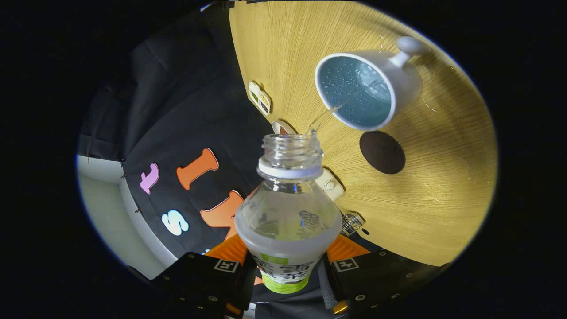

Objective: Take the bottle from table, then pour the juice into the cup, finally place the bottle on the coaster

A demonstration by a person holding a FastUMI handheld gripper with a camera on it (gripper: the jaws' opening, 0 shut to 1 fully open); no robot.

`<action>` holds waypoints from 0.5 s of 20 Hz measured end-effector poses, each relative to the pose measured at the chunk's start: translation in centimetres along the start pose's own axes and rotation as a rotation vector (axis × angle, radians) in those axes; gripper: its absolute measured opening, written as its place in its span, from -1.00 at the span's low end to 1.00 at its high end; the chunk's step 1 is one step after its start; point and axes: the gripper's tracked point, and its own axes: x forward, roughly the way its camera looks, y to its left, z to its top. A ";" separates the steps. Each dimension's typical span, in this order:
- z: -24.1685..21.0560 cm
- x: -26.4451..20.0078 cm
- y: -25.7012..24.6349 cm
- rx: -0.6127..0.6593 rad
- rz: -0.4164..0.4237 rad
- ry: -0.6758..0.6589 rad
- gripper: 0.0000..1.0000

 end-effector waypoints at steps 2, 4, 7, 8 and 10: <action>0.1 0.0 -0.1 0.011 -0.001 -0.003 0.24; 0.2 0.0 -0.1 0.021 -0.005 -0.007 0.24; 0.3 0.1 -0.5 0.022 -0.011 -0.004 0.24; 0.1 0.0 -0.3 0.024 -0.008 0.000 0.24; 0.3 0.0 -0.5 0.018 -0.010 -0.002 0.24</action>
